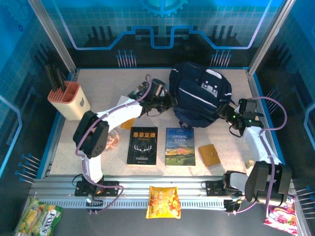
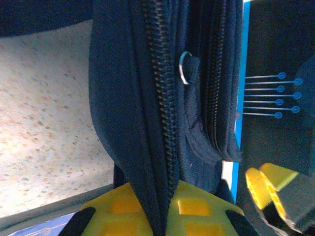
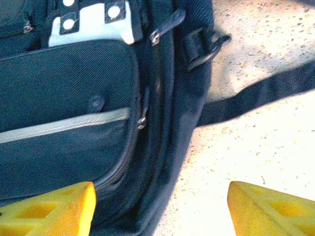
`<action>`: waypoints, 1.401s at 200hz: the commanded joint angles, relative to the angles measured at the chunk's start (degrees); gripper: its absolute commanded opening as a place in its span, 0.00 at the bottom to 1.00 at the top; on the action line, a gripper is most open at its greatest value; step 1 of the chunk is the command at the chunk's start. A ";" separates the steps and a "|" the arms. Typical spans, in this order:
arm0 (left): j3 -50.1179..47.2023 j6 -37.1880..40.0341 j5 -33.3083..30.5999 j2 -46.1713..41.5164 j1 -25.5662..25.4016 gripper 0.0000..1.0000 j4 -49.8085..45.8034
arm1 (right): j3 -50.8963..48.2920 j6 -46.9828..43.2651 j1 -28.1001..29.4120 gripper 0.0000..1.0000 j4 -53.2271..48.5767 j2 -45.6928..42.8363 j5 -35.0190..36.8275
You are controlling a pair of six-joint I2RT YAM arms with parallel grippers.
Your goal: Pack books, pencil case, and school supplies into a backpack
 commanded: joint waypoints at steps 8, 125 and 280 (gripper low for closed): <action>2.07 9.92 2.37 -5.43 6.95 0.01 -5.55 | 1.71 -0.49 -0.58 0.70 3.29 2.57 -6.96; 8.85 47.52 -18.72 -3.76 3.89 0.75 -22.19 | 1.43 -1.60 2.90 0.73 5.37 7.99 -7.26; 35.56 60.21 -34.44 26.15 -15.21 0.60 -29.64 | 0.16 -0.83 3.49 0.73 5.73 8.45 -5.33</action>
